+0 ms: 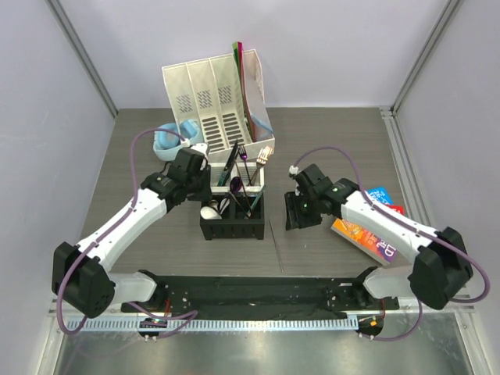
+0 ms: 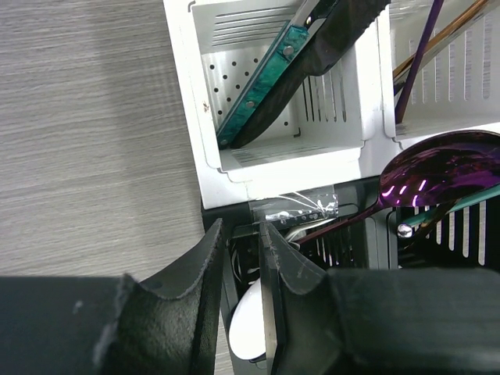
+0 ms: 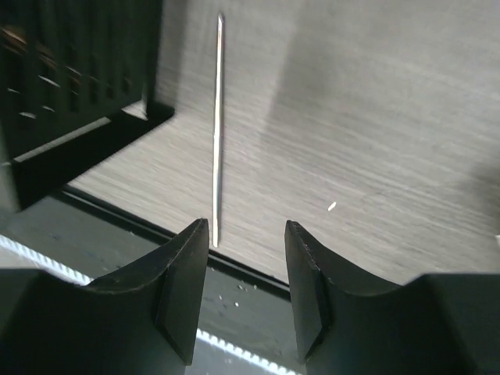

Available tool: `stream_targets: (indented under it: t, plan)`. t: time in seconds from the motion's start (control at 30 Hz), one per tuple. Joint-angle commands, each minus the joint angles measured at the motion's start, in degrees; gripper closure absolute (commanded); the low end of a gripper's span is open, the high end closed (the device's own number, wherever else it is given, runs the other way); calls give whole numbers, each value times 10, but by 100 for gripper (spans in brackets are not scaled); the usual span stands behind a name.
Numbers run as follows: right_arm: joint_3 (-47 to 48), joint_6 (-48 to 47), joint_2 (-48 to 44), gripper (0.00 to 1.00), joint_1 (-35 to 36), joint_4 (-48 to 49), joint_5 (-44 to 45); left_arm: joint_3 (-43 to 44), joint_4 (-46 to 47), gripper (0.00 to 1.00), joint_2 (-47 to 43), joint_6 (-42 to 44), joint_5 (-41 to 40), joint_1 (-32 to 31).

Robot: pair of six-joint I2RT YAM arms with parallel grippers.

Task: Sort the eating utensils into containers
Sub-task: Place the chopstick in the storage box, then pick up the chopstick from the center of the board.

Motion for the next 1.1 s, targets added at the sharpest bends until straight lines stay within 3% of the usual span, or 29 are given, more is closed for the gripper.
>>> stream_targets:
  t: [0.0, 0.27, 0.53, 1.07]
  plan:
    - [16, -26, 37, 51, 4, 5, -47, 18, 0, 75, 0, 0, -16, -2]
    - [50, -51, 125, 50, 12, 26, -84, 3, -15, 74, -22, 1, -47, -1]
    - [68, -76, 225, 55, 36, 38, -78, -11, -8, 72, -51, -7, -63, 10]
    - [106, -71, 295, 58, 50, 23, -24, -23, -11, 72, -60, 5, -74, 23]
